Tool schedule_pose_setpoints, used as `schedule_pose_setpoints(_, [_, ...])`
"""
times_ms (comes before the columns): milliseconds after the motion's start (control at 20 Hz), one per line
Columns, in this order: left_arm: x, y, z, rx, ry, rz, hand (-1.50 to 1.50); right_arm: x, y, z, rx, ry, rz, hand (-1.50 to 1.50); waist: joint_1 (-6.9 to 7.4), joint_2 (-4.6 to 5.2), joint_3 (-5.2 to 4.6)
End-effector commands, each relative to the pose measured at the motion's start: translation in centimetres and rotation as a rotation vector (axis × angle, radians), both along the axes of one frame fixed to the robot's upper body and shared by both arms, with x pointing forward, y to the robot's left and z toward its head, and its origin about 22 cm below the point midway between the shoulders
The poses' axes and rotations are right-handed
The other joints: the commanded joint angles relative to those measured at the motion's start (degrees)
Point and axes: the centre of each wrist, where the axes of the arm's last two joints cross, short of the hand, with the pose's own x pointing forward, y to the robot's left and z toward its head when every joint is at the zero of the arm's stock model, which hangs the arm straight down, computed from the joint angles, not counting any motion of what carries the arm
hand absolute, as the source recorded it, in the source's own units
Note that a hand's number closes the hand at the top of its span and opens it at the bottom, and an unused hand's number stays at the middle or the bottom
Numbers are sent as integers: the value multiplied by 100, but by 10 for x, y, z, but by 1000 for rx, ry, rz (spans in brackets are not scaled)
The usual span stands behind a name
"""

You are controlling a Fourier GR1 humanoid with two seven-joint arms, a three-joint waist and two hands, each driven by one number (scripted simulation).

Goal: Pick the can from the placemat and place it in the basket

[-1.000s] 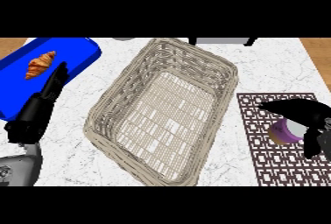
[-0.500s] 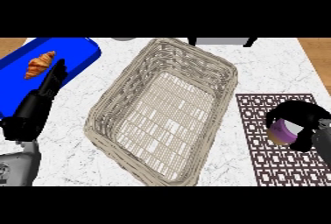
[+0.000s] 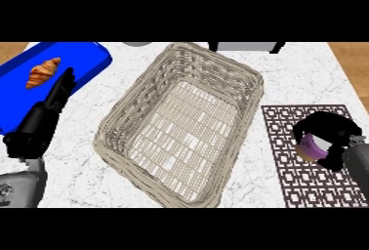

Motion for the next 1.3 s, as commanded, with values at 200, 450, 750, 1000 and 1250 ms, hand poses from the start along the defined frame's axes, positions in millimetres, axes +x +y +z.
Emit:
schedule_pose_setpoints(200, [-12,26,-7,3,28,102,0,-52,-40,-36,-57,-163,-669,150,-625,-94,80])
schedule_pose_setpoints(450, [-19,20,-17,-1,40,84,0,-77,-15,-17,-60,-428,-838,150,-459,-68,68])
schedule_pose_setpoints(750, [-19,19,-13,8,27,71,0,-90,37,47,290,-817,-920,150,-388,-63,72])
schedule_pose_setpoints(1000, [-17,13,-9,-18,23,44,0,-106,75,112,707,-947,-819,150,-292,-68,79])
schedule_pose_setpoints(1250, [-8,0,-12,-21,14,26,0,-153,101,180,769,-1048,-751,150,-154,10,78])
